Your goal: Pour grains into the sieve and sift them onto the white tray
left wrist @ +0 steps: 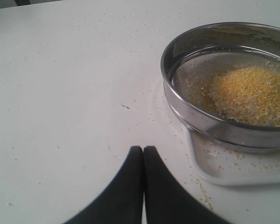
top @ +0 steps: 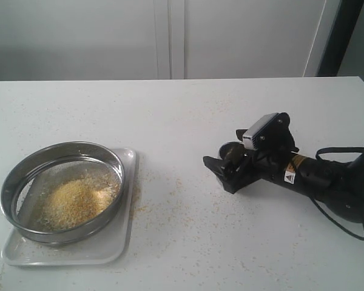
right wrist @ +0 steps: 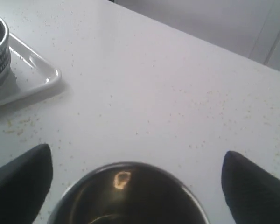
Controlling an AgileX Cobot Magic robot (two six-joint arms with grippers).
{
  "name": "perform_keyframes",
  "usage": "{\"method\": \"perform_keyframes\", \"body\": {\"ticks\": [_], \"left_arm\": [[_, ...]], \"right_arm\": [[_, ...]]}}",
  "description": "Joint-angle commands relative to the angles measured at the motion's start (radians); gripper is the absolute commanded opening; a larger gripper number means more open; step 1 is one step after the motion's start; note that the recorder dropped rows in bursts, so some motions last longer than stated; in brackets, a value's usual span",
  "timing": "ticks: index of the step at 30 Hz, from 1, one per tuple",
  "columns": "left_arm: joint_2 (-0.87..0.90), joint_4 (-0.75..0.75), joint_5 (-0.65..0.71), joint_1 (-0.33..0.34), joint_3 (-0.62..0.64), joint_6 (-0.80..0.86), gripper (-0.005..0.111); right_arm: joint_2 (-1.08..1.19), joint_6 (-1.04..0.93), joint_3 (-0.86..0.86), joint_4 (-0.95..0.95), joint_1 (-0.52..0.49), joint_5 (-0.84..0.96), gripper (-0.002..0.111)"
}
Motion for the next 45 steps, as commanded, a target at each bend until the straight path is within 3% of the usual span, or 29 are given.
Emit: {"method": "perform_keyframes", "body": {"ticks": [1,6,10,13,19,23,29,37,45], "left_arm": [[-0.005,-0.008,-0.002,0.002,0.002,-0.004,0.000],[-0.005,-0.008,-0.002,0.002,0.002,-0.004,0.000],[-0.005,-0.008,-0.002,0.002,0.002,-0.004,0.000],[-0.005,-0.008,-0.002,0.002,0.002,-0.004,0.000],[-0.005,-0.008,-0.002,0.002,0.002,-0.004,0.000],[-0.005,-0.008,-0.002,0.002,0.002,-0.004,0.000],[-0.005,-0.008,-0.002,0.002,0.002,-0.004,0.000],[-0.005,-0.008,-0.002,0.002,0.002,-0.004,0.000],[-0.005,-0.008,-0.002,0.002,0.002,-0.004,0.000]], "right_arm": [[-0.052,0.029,0.005,-0.004,-0.012,-0.006,0.091],[-0.108,0.084,0.005,-0.006,-0.012,-0.006,0.088],[-0.155,0.128,0.005,-0.006,-0.012,0.001,0.076],[-0.194,0.168,0.005,-0.014,-0.012,0.006,0.056],[-0.274,0.184,0.005,-0.104,-0.012,0.010,0.001],[-0.323,0.235,0.005,-0.151,-0.012,0.037,0.000],[-0.452,0.286,0.005,-0.152,-0.012,0.234,0.000],[-0.660,0.288,-0.006,-0.156,-0.012,0.708,0.000],[-0.725,0.340,-0.050,-0.144,-0.012,1.224,0.000]]}}
